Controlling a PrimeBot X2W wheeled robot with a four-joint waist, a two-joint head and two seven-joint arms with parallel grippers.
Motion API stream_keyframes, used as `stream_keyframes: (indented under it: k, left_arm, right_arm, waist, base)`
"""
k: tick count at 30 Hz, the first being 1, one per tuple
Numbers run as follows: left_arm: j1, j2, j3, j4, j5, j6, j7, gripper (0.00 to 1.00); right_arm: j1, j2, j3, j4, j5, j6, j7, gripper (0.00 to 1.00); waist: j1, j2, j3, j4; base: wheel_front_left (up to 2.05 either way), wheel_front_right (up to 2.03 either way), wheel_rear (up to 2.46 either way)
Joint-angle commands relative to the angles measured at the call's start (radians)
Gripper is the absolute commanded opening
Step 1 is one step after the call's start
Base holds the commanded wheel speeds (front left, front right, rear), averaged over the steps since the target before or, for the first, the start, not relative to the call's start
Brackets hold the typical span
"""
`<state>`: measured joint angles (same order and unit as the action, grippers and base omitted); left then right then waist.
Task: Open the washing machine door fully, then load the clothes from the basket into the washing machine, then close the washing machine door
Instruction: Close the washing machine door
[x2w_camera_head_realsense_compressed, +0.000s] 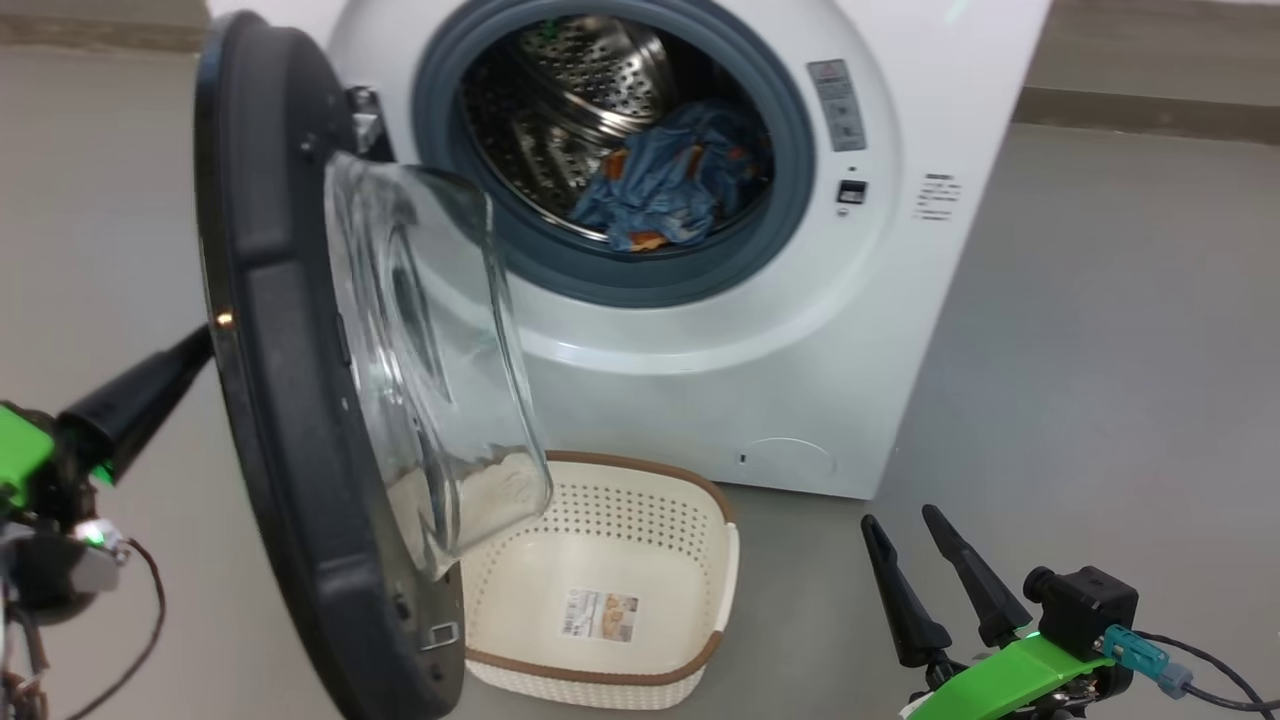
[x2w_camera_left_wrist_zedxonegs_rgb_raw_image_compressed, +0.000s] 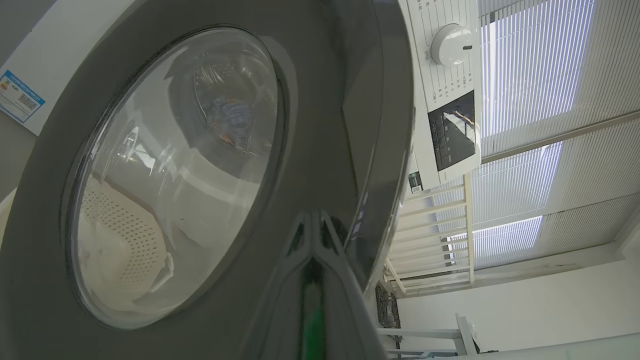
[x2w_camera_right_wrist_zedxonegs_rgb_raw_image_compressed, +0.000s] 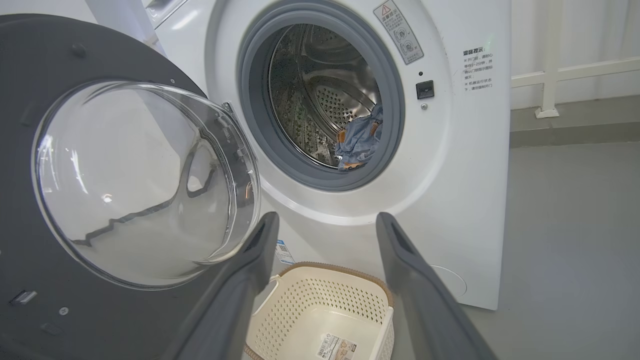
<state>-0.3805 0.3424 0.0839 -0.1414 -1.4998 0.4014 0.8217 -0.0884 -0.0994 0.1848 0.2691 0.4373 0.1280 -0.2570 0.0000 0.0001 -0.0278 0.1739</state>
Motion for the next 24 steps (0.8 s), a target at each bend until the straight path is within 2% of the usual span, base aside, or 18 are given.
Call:
stream_keyframes:
  k: [1, 9, 24]
  left_arm:
    - [-0.017, 0.02, 0.02, -0.038, -0.015, 0.005, 0.011, 0.0]
    - [-0.003, -0.026, 0.02, -0.061, -0.032, 0.021, -0.002, 0.0]
    - [-0.055, -0.087, 0.018, -0.038, -0.006, -0.006, -0.08, 0.0]
  right_arm:
    - [-0.019, -0.005, 0.026, -0.026, 0.004, 0.003, -0.005, 1.0]
    - [-0.017, -0.008, 0.025, -0.03, -0.001, 0.003, -0.005, 1.0]
    - [-0.026, -0.009, 0.026, -0.041, -0.012, 0.003, -0.005, 1.0]
  waist:
    - [0.0, -0.0001, 0.005, -0.035]
    - [0.0, -0.0001, 0.012, -0.134]
    - [0.0, -0.0001, 0.036, -0.307]
  base:
    - [0.0, 0.0, 0.0]
    - [0.0, 0.0, 0.0]
    - [0.0, 0.0, 0.0]
